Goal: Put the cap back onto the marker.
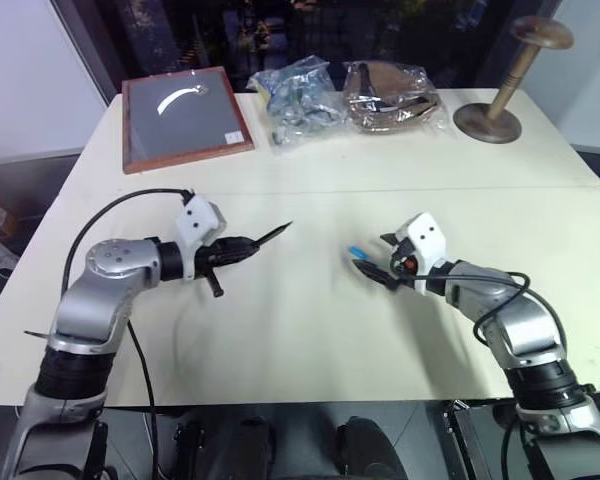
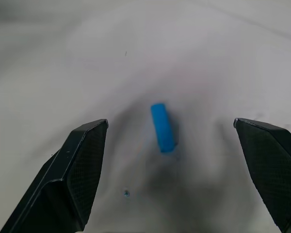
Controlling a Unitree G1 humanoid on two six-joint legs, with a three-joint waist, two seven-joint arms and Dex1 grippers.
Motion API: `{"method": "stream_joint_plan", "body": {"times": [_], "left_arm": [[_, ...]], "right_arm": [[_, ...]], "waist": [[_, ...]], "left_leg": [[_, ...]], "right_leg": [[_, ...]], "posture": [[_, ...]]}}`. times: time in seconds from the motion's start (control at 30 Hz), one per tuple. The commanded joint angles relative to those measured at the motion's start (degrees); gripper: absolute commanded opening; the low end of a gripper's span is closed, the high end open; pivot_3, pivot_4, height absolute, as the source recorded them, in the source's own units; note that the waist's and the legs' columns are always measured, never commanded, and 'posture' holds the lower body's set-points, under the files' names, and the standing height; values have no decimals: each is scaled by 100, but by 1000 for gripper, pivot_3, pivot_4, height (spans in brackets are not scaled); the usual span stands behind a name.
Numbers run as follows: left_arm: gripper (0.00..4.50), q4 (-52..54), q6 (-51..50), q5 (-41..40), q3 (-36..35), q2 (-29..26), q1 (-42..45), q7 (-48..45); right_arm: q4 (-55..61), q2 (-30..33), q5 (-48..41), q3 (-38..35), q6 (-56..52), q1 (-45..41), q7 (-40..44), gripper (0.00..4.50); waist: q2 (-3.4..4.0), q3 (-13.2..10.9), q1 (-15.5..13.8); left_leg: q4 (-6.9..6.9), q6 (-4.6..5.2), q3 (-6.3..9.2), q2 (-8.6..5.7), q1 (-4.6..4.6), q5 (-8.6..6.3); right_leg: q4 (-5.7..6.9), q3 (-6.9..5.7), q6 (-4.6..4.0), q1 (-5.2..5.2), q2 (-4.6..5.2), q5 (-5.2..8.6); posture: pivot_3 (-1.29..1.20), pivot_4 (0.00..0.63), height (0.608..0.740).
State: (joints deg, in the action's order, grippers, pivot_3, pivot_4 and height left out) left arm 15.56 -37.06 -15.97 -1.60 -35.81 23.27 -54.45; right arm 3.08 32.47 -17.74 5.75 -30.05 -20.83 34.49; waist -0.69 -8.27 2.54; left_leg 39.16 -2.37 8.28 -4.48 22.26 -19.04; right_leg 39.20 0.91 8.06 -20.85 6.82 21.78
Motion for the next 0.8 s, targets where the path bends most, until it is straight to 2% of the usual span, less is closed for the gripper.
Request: {"method": "stream_joint_plan", "body": {"times": [0.03,0.5,0.63,0.77,0.8], "left_arm": [[11,323,-42,-154,-212,-136,-77,169],[11,419,-15,-396,-146,-369,-215,414],[0,385,17,-411,-95,-366,-185,439],[0,367,60,-406,-62,-383,-174,427],[0,360,62,-406,-59,-381,-170,431]], "right_arm": [[-262,-135,184,59,330,-151,134,4324],[-1058,-566,626,54,779,-317,283,4324],[-1061,-541,679,41,784,-257,342,2454],[-1031,-523,710,31,780,-194,358,282],[-1025,-519,714,30,777,-181,360,10]], "waist": [[1,0,0],[2,0,8],[3,1,9],[3,1,-2],[3,1,-2]], "left_leg": [[-1,0,-1,0,0,0],[-1,-1,-4,4,0,0],[-1,-1,-5,4,-1,0],[0,-1,-4,4,-1,0],[0,-1,-4,4,-1,0]], "right_leg": [[0,0,0,-1,0,0],[0,0,0,-5,-1,0],[0,0,0,-6,-1,0],[0,0,0,-4,0,0],[0,0,0,-4,0,0]], "posture": [[0,150,740],[0,150,740],[0,150,740],[0,150,740],[0,150,740]]}}
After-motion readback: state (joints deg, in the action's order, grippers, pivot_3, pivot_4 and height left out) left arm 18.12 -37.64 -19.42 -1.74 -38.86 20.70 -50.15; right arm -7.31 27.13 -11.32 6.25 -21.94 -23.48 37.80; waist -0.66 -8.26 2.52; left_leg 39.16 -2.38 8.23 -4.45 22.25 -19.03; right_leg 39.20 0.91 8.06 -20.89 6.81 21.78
